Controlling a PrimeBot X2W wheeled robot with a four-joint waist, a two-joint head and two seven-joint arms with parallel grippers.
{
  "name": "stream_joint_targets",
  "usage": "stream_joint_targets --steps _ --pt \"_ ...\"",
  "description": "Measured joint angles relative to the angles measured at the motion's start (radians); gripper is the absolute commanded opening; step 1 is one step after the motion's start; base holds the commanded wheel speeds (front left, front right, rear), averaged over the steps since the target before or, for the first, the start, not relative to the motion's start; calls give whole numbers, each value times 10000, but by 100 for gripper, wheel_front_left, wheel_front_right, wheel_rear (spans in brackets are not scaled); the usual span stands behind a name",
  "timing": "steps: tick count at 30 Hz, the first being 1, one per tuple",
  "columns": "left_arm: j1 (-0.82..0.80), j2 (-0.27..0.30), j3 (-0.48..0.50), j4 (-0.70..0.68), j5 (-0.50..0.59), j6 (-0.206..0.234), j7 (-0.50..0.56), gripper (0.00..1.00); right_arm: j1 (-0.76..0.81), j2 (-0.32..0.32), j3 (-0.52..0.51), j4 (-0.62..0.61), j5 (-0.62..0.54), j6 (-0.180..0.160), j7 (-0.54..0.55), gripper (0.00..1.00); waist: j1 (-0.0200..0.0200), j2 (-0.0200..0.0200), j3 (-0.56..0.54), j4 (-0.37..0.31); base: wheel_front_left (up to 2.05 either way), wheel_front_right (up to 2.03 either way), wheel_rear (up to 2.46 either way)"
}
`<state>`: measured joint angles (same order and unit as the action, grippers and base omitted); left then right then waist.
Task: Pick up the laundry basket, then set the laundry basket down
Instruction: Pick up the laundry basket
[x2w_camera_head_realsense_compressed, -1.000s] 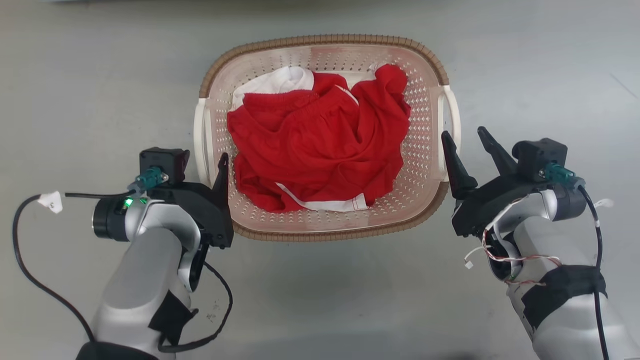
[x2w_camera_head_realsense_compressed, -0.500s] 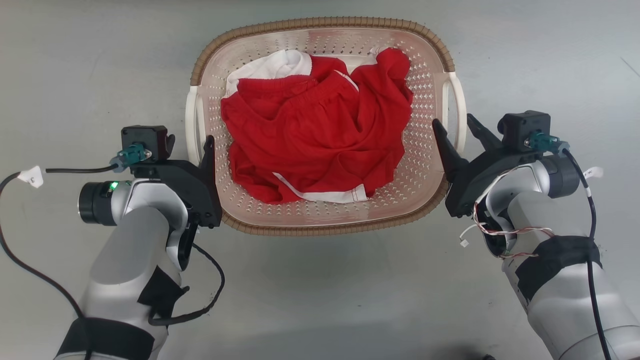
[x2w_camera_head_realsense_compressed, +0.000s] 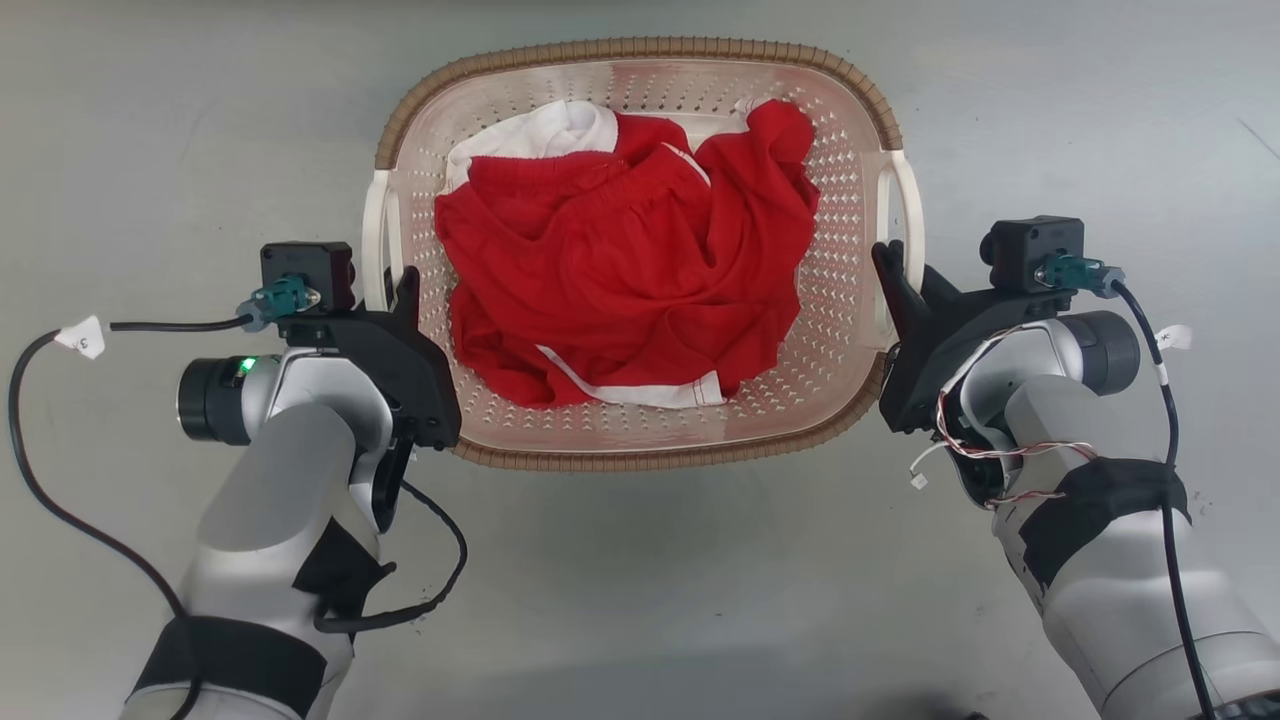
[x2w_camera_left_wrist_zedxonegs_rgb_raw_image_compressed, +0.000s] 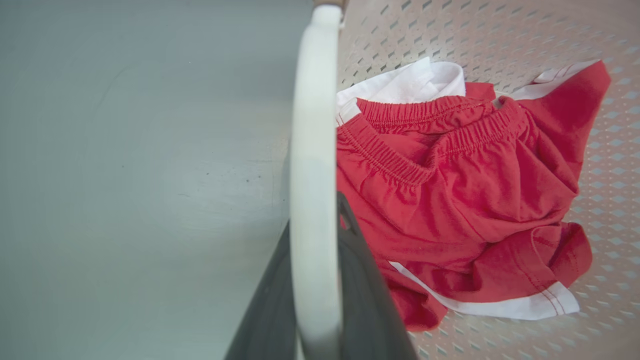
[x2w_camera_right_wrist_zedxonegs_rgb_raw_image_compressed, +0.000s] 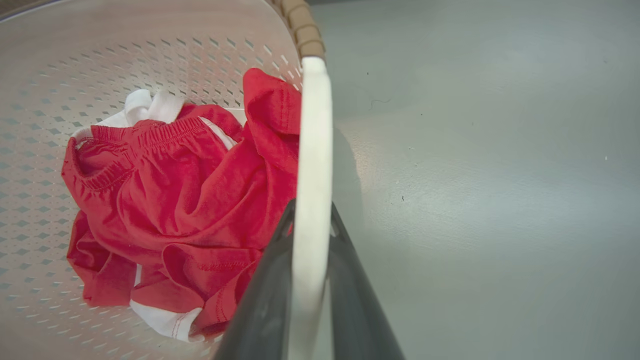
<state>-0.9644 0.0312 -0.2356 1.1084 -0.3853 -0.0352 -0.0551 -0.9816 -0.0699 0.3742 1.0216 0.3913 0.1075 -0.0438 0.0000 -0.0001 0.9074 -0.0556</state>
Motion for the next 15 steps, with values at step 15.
stream_joint_targets --steps 15 --pt "63 -249 10 1003 -355 -15 -4 0 -44 232 10 1296 251 117 267 0 0 1 -776 33 0 0 0"
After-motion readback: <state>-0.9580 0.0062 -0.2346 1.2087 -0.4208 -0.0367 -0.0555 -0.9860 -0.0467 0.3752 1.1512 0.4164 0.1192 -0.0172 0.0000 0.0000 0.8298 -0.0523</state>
